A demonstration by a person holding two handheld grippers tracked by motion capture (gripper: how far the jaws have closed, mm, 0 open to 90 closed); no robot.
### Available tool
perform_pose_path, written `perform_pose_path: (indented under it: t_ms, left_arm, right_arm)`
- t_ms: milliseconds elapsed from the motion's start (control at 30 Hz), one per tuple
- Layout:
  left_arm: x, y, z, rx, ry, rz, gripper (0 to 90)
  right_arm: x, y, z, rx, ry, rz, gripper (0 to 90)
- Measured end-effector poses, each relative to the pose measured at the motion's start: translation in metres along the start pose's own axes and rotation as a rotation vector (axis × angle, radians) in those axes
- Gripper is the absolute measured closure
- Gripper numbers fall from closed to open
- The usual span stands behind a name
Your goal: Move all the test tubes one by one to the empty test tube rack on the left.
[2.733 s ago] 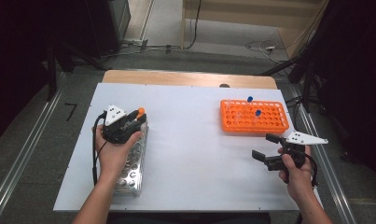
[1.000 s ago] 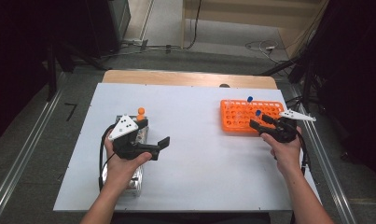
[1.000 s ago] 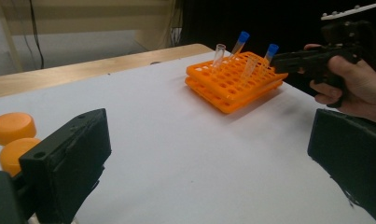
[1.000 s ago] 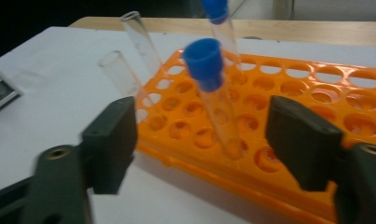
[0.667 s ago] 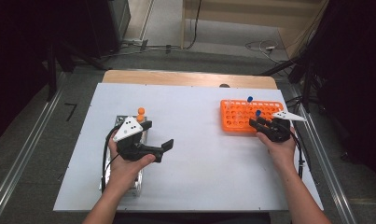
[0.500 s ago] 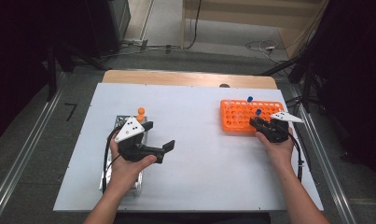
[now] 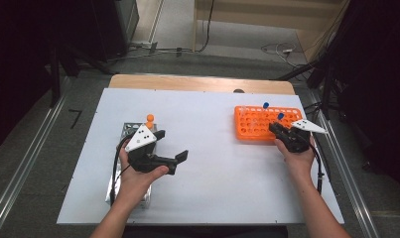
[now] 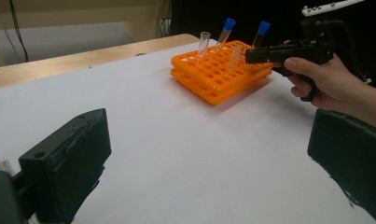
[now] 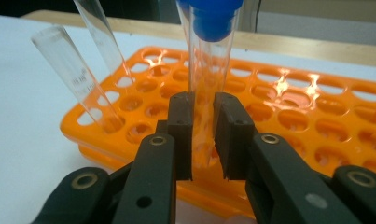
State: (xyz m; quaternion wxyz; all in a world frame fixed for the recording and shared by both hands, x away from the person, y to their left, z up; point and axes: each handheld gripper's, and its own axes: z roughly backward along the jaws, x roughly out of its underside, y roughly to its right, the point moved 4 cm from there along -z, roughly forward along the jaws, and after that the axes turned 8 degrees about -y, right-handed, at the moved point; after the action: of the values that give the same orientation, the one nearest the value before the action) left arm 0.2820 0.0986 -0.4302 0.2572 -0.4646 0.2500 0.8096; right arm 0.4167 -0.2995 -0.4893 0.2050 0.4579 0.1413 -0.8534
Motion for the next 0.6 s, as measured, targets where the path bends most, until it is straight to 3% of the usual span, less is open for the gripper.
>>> perform_pose_path:
  t_ms: [200, 433, 600]
  left_arm:
    - [0.0, 0.0, 0.001, 0.0, 0.0, -0.002, 0.0]
    - [0.0, 0.001, 0.0, 0.002, 0.001, -0.005, 0.0]
    - [-0.001, 0.003, 0.0, 0.006, 0.0, -0.008, 0.0]
  right_arm:
    - [-0.007, 0.002, 0.015, -0.028, 0.042, -0.029, 75.1]
    - [-0.01, -0.008, 0.032, -0.078, 0.053, -0.003, 75.1]
    - [-0.012, -0.02, 0.039, -0.127, 0.031, 0.014, 75.1]
